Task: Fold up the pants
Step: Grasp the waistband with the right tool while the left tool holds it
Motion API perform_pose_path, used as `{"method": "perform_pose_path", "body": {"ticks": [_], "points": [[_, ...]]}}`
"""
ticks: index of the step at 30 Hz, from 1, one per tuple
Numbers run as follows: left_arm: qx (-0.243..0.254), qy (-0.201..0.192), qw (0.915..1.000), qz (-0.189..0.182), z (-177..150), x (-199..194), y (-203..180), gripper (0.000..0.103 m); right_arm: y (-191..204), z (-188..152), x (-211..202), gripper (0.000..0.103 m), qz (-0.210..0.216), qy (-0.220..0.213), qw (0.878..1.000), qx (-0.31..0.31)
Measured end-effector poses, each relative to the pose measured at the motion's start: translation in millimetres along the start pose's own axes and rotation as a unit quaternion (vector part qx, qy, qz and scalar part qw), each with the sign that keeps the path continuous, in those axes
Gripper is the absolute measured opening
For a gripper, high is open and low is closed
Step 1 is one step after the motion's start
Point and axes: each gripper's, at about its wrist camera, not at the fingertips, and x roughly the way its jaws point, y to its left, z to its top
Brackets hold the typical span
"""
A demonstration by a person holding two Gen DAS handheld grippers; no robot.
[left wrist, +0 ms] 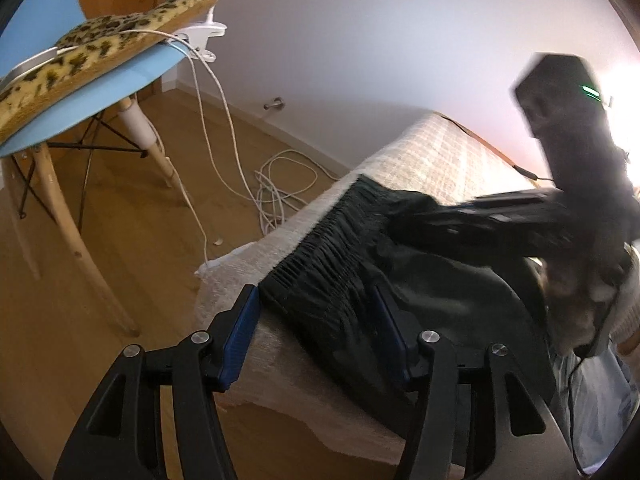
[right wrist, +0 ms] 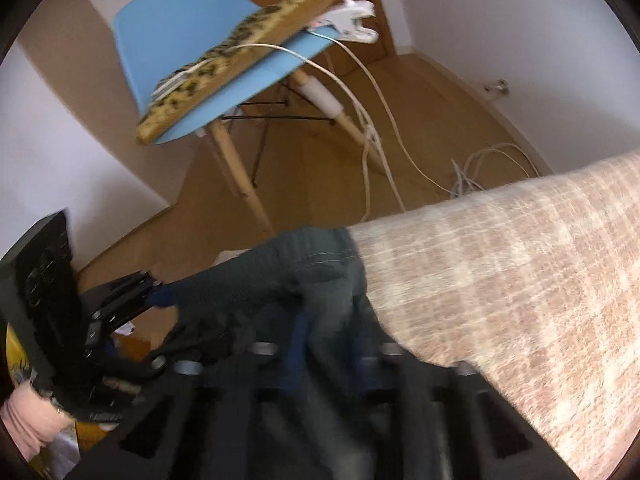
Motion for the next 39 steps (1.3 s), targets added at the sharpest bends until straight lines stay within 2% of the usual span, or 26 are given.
{"method": "perform_pose_path", "body": {"ticks": [3, 10, 12, 15, 17, 19, 20, 24, 26, 28, 30, 31, 33, 36, 39], "points": [[-0.014, 0.001, 0.9998, -0.011, 3.8, 3.5, 6.7, 0.057, 13.2, -11.0, -19.6, 0.003, 0.005, -0.03, 0.999, -0.032], [-0.038, 0.006, 0.9982, -0.047, 8.0, 15.1, 10.8, 0.058, 23.9, -29.3, -46.8, 0.002, 0.004, -0.081, 0.994, -0.069], [-0.033, 0.002, 0.9986, -0.04, 8.0, 17.3, 9.9, 0.058, 19.7, -27.7, -44.6, 0.002, -0.009, -0.076, 0.995, -0.06], [-0.012, -0.006, 0.9998, -0.015, 6.6, 19.3, 2.5, 0.049, 14.9, -19.8, -31.2, 0.002, -0.052, -0.051, 0.996, -0.05], [-0.013, -0.012, 0.9998, -0.007, 6.7, 17.5, 1.0, 0.043, 14.6, -17.5, -24.8, 0.008, -0.064, -0.04, 0.996, -0.049], [-0.017, -0.023, 0.9996, -0.006, 7.3, 13.6, -0.1, 0.027, 13.9, -14.8, -20.5, 0.02, -0.078, -0.031, 0.996, -0.044], [-0.017, -0.028, 0.9994, -0.006, 7.5, 11.0, -0.9, 0.023, 14.1, -14.6, -21.9, 0.023, -0.082, -0.032, 0.995, -0.042], [0.011, -0.056, 0.9983, 0.015, 8.2, -1.2, -16.6, 0.016, 11.6, -14.2, -35.0, 0.048, -0.111, -0.032, 0.993, -0.031], [0.039, -0.072, 0.9963, 0.025, 5.3, -7.1, -29.3, 0.016, 5.4, -14.4, -50.5, 0.052, -0.108, -0.038, 0.993, -0.003], [0.09, -0.092, 0.9904, 0.05, -2.0, -13.0, -51.7, 0.016, -4.1, -13.8, -71.2, 0.061, -0.069, -0.051, 0.996, 0.037], [0.157, -0.114, 0.9783, 0.073, -14.3, -19.2, -78.5, 0.016, -16.7, -15.3, -91.7, 0.073, -0.02, -0.057, 0.994, 0.096], [0.188, -0.121, 0.9713, 0.081, -21.5, -20.9, -91.1, 0.016, -23.3, -16.1, -98.8, 0.073, 0.015, -0.052, 0.99, 0.128], [0.246, -0.132, 0.9558, 0.094, -38.3, -22.0, -115.1, 0.016, -27.8, -17.9, -103.0, 0.073, 0.047, -0.04, 0.985, 0.161], [0.308, -0.137, 0.9352, 0.109, -57.7, -18.2, -140.2, 0.016, -26.0, -19.8, -95.8, 0.073, 0.055, -0.003, 0.984, 0.171], [0.335, -0.134, 0.9263, 0.108, -71.2, -12.5, -153.2, 0.016, -20.0, -19.7, -78.1, 0.073, 0.05, 0.037, 0.984, 0.169]]}}
